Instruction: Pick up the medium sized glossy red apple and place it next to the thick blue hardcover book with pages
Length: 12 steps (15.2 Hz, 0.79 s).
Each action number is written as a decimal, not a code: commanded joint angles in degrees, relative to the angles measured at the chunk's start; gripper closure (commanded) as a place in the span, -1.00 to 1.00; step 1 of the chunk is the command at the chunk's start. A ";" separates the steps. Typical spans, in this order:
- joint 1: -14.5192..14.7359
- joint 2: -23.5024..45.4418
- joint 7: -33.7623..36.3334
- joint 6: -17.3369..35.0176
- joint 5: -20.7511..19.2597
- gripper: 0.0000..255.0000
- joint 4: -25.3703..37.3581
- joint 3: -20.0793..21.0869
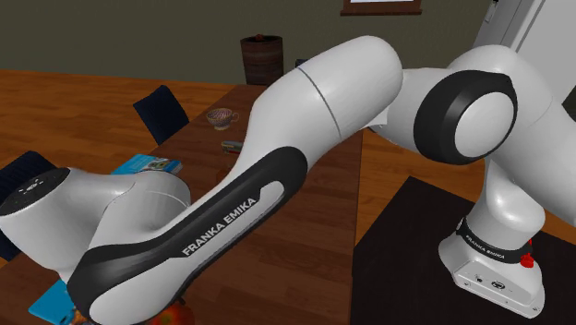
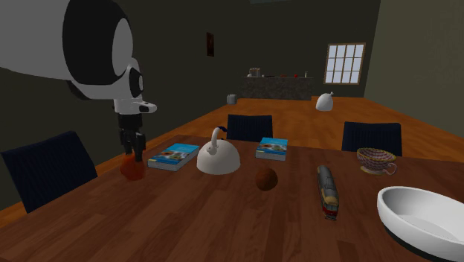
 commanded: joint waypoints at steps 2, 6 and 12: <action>0.18 1.11 0.21 1.50 -0.24 1.00 -0.37 -0.19; 0.21 1.62 0.24 2.16 -0.35 1.00 -0.54 -0.29; 0.22 1.62 0.24 2.16 -0.35 -1.00 -0.53 -0.29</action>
